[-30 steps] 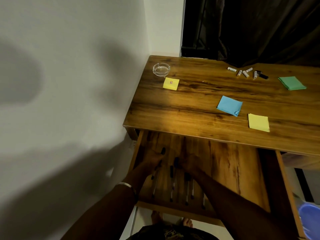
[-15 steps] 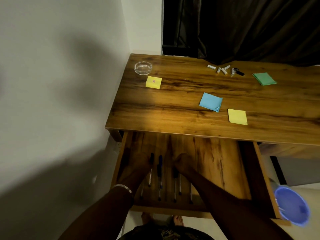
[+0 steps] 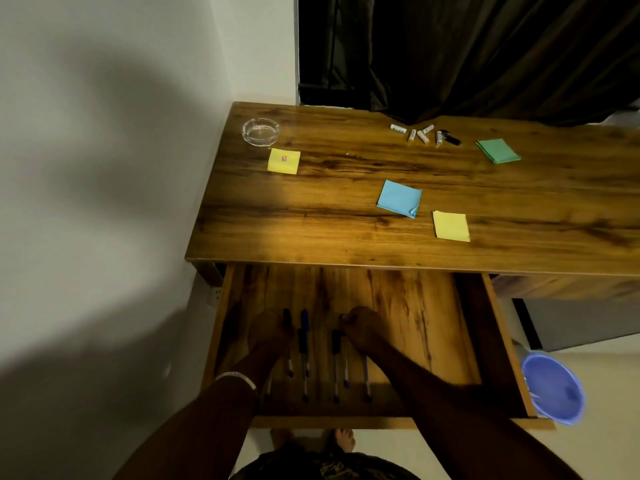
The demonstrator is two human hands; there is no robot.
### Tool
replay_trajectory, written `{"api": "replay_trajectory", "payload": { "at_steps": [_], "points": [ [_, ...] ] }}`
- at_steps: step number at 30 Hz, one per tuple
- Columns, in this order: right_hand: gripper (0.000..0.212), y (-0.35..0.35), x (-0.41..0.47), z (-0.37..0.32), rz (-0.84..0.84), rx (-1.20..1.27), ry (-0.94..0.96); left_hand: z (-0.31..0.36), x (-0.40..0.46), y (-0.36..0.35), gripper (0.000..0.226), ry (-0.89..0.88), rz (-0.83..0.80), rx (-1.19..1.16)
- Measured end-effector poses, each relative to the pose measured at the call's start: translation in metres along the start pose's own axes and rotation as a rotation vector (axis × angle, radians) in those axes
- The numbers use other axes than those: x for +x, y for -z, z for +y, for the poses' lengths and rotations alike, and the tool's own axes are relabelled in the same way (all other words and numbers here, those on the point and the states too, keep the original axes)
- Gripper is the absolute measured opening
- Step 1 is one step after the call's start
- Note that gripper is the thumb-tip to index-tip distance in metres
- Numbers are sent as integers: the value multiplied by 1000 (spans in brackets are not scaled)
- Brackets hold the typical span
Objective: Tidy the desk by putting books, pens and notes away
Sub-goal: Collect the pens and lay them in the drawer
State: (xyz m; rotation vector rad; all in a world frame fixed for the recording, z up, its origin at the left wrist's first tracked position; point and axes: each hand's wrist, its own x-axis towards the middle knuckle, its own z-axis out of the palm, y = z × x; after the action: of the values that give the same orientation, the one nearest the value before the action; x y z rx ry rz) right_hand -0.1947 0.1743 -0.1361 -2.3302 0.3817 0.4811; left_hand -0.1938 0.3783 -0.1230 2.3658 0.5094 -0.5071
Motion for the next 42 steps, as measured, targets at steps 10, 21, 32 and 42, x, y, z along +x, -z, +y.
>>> {"api": "replay_trajectory", "payload": {
  "at_steps": [10, 21, 32, 42],
  "points": [
    [20, 12, -7, -6, 11, -34, -30, -8, 7, 2, 14, -35, -13, -8],
    [20, 27, -25, -14, 66, -292, 36, 24, -9, 17, 19, -290, -2, 124],
    [36, 83, -29, 17, 162, -380, -9, 94, -34, -14, 19, -474, 151, 101],
    [36, 173, -33, 52, 220, -337, 61, 167, -71, -61, 16, -425, 194, -67]
  ]
}}
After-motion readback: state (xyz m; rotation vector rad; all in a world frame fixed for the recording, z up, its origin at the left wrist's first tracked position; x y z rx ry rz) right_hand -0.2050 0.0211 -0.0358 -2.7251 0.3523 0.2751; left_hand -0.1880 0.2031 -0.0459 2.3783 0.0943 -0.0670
